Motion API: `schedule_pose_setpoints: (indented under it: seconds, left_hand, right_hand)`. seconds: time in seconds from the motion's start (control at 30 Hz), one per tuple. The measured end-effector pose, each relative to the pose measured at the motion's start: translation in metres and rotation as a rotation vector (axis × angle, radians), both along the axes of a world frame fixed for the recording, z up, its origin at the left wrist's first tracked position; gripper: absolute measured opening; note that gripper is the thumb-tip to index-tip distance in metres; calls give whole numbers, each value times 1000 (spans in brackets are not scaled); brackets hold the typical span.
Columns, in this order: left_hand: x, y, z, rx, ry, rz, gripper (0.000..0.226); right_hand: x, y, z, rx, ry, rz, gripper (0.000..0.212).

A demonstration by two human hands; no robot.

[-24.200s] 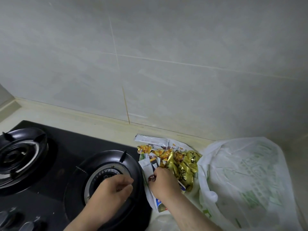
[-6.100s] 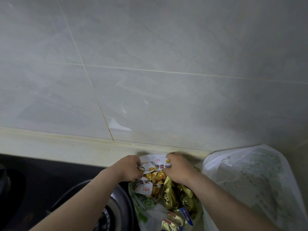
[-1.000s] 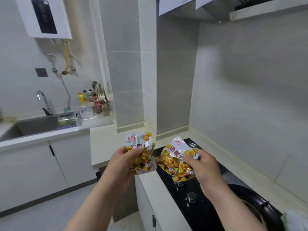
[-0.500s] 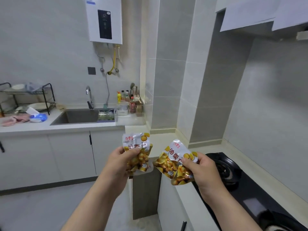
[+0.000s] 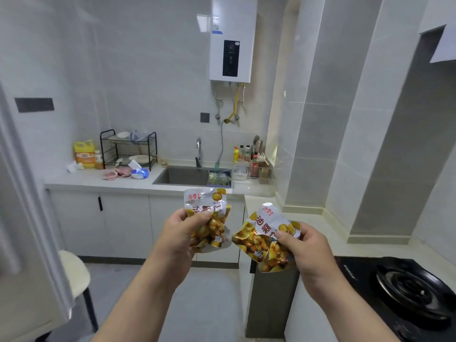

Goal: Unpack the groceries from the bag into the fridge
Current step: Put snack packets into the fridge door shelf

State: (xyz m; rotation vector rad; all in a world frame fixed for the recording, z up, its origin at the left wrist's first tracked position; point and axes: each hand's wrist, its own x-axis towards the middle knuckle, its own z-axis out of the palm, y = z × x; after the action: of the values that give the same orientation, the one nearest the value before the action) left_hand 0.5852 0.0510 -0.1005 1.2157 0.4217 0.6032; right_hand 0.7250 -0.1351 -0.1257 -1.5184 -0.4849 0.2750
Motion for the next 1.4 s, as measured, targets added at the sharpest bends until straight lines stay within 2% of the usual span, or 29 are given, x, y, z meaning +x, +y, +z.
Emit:
schedule_pose_setpoints:
  seconds: [0.43, 0.9, 1.07, 1.4]
  left_hand:
    - [-98, 48, 7, 25, -11, 283, 24]
    - [-107, 58, 16, -50, -66, 616, 36]
    - [-103, 50, 11, -72, -78, 707, 23]
    - [-152, 25, 0, -76, -49, 1026, 18]
  right_hand:
    - [-41, 108, -2, 18, 17, 307, 15]
    - [-21, 168, 5, 21, 89, 621, 10]
    - [-12, 182, -9, -17, 99, 697, 11]
    - [-54, 212, -15, -2, 115, 909, 9]
